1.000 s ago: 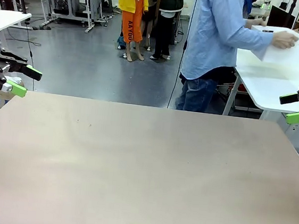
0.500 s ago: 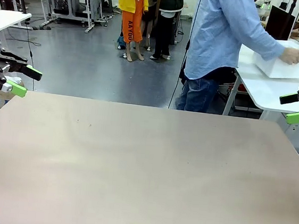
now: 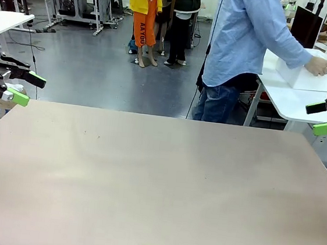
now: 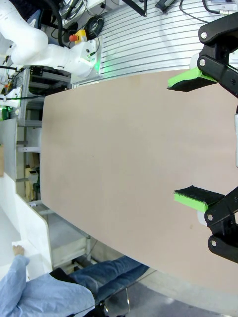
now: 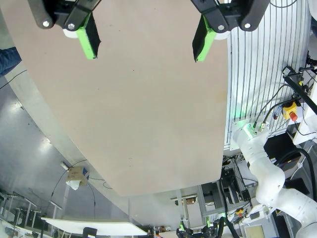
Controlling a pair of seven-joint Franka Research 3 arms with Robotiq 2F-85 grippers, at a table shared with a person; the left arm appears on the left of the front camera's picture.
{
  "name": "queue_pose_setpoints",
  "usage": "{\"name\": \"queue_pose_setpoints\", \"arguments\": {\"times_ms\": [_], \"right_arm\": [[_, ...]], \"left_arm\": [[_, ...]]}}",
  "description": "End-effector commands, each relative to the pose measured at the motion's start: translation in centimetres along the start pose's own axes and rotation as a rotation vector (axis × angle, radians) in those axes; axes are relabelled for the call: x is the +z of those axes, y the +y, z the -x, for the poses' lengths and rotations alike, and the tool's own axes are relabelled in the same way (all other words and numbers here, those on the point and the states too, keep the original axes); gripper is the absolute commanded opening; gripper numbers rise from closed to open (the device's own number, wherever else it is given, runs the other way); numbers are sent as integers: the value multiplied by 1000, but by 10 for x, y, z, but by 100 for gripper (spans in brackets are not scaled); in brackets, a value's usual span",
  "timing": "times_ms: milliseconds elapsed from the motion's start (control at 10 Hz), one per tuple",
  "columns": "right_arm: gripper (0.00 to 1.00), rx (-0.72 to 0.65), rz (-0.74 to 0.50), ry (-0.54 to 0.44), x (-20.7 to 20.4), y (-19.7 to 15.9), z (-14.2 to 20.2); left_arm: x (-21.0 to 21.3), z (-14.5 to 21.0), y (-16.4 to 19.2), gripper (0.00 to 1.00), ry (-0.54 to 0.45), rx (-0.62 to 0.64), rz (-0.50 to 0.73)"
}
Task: Stack the cups and store them in the basket.
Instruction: Place the stack of Reusable plastic cups into the Pantry Basket.
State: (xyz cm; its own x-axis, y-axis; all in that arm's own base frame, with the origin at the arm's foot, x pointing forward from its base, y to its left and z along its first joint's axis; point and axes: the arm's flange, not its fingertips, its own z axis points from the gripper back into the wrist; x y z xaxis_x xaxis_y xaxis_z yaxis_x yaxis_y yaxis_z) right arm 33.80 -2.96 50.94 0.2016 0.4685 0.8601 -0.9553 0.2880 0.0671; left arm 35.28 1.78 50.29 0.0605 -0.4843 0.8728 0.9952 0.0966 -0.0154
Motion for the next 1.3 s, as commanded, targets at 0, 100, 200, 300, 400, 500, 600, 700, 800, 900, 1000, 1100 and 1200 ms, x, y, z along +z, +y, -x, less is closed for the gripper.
{"name": "queue_pose_setpoints", "arguments": {"times_ms": [0,100,200,300,400,500,600,700,800,900,1000,1100,1200], "right_arm": [[100,13,-4,-21,1,-3,-2],[100,13,-4,-21,1,-3,-2],[100,13,-4,-21,1,-3,-2],[100,13,-4,-21,1,-3,-2],[100,13,-4,-21,1,-3,-2],[100,13,-4,-21,1,-3,-2],[100,13,-4,-21,1,-3,-2],[100,13,-4,-21,1,-3,-2],[100,13,-4,-21,1,-3,-2],[100,13,-4,-21,1,-3,-2],[100,13,-4,-21,1,-3,-2],[100,13,-4,-21,1,-3,-2],[100,13,-4,-21,1,-3,-2]], "left_arm": [[2,-2,-1,100,-3,5,6],[2,-2,-1,100,-3,5,6],[2,-2,-1,100,-3,5,6],[2,-2,-1,100,-3,5,6],[2,-2,-1,100,-3,5,6],[2,-2,-1,100,-3,5,6],[2,-2,-1,100,-3,5,6],[2,-2,-1,100,-3,5,6],[2,-2,-1,100,-3,5,6],[2,-2,-1,100,-3,5,6],[2,-2,-1,100,-3,5,6],[2,-2,-1,100,-3,5,6],[2,-2,-1,100,-3,5,6]]}}
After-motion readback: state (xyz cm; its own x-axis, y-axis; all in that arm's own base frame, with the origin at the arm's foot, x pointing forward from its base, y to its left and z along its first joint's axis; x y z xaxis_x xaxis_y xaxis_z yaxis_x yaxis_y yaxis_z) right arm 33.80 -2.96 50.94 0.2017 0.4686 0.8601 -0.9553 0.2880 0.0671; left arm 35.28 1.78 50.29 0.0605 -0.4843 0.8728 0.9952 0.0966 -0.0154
